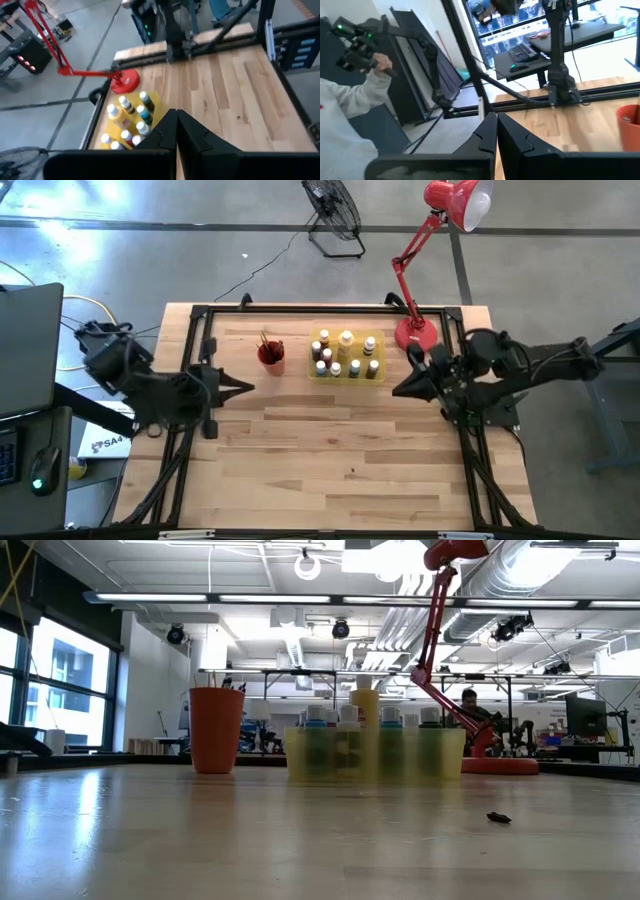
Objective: Pick & Place Paint Supplies
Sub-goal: Return to Home Position
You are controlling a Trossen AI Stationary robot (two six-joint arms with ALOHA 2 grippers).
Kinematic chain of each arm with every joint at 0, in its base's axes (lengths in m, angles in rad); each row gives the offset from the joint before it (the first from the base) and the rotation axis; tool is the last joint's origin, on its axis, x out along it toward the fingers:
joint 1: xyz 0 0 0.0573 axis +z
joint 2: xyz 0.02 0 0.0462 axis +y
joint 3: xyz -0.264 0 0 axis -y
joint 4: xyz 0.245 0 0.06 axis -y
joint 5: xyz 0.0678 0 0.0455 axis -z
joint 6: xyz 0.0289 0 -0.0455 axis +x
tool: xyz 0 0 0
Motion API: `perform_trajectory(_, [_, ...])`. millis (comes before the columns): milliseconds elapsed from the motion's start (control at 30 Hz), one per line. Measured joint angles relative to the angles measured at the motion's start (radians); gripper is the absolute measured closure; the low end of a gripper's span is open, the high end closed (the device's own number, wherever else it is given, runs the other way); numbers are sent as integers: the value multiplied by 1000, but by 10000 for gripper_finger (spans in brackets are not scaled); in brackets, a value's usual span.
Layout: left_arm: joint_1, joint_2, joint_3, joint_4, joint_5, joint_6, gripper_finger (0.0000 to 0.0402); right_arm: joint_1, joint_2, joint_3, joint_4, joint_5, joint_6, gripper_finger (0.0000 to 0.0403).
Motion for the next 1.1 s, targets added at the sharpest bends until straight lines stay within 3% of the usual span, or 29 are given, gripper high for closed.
perform_trajectory(267, [1,-368,-599,495,43,82,401,-103,5,0,-2,-51,-28,398])
perform_trajectory(367, [1,-511,-760,630,68,132,401,-146,13,0,1,-74,-24,398])
perform_trajectory(500, [1,-691,-926,687,93,136,401,-202,21,0,0,-74,2,398])
perform_trajectory(700, [1,-903,-1091,782,93,228,401,-268,29,0,5,-74,21,398])
perform_trajectory(1100, [1,-1134,-1159,666,39,235,401,-390,121,0,76,-179,37,398])
